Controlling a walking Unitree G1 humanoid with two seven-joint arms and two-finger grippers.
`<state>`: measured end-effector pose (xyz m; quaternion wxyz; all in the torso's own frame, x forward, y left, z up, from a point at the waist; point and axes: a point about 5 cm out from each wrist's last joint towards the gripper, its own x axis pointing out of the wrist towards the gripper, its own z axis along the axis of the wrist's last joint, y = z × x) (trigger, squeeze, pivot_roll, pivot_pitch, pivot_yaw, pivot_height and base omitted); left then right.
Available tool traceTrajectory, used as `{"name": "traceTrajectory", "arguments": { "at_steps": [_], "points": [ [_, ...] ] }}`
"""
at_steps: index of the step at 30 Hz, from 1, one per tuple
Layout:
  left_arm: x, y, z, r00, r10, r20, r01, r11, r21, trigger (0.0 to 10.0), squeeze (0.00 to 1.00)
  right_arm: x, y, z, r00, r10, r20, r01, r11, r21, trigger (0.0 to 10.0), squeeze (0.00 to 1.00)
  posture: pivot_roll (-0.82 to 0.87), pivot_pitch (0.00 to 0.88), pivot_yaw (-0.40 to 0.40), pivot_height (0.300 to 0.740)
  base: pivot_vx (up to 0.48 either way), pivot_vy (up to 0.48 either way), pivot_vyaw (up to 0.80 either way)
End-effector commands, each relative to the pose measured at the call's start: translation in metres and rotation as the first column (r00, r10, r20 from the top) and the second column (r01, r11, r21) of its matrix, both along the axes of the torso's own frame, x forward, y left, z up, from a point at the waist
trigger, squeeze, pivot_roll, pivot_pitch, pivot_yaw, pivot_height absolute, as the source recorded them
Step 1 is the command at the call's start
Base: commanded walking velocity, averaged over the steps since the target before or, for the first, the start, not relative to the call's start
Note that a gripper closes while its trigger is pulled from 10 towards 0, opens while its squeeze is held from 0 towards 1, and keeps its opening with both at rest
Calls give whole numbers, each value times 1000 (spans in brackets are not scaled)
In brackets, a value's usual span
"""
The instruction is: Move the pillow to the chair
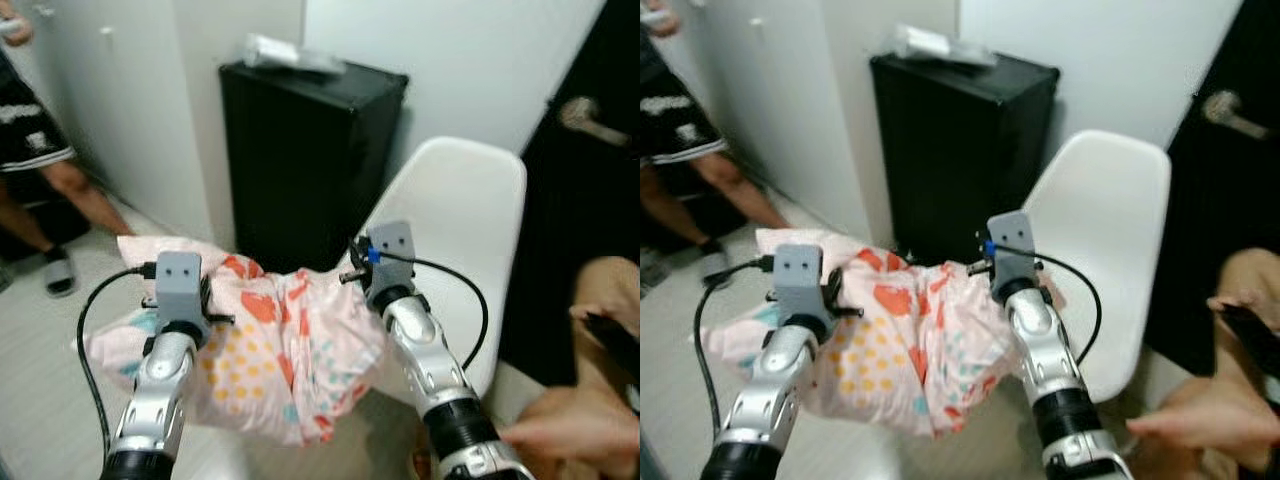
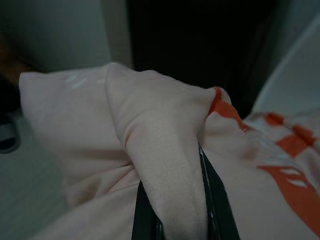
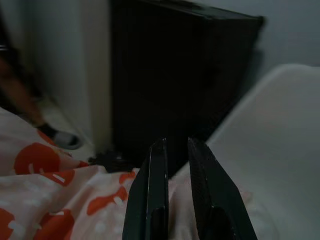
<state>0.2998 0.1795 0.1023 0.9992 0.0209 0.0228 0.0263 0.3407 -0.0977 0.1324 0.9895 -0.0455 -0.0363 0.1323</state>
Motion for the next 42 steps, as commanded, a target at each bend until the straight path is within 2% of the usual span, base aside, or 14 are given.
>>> {"name": "traceTrajectory", "arguments": {
  "at_steps": [1,26,30,33,42],
  "points": [
    [2,-3,9,999,-12,37,11,1000,19,10000,0,0,3,0,1000,9,-2,-9,1000,5,10000,0,82,60,-23,740,0,0,-800],
    [1,0,11,999,-6,39,5,1000,27,10000,0,-2,2,-7,1000,-13,-16,14,1000,7,10000,0,86,39,-4,740,0,0,-800],
    [1,0,9,1000,-5,31,4,1000,12,10000,0,-3,6,-12,998,29,-52,-27,998,50,10000,0,85,37,0,740,0,0,-744],
    [0,2,8,1000,17,26,-17,1000,9,10000,0,-7,12,-19,993,89,-79,-87,996,26,10000,0,85,38,0,740,0,0,0],
    [-3,3,13,997,23,68,-23,1000,0,10000,0,-9,20,-19,988,131,-78,-128,991,35,10000,0,92,43,-10,740,0,0,0]
  ]
}}
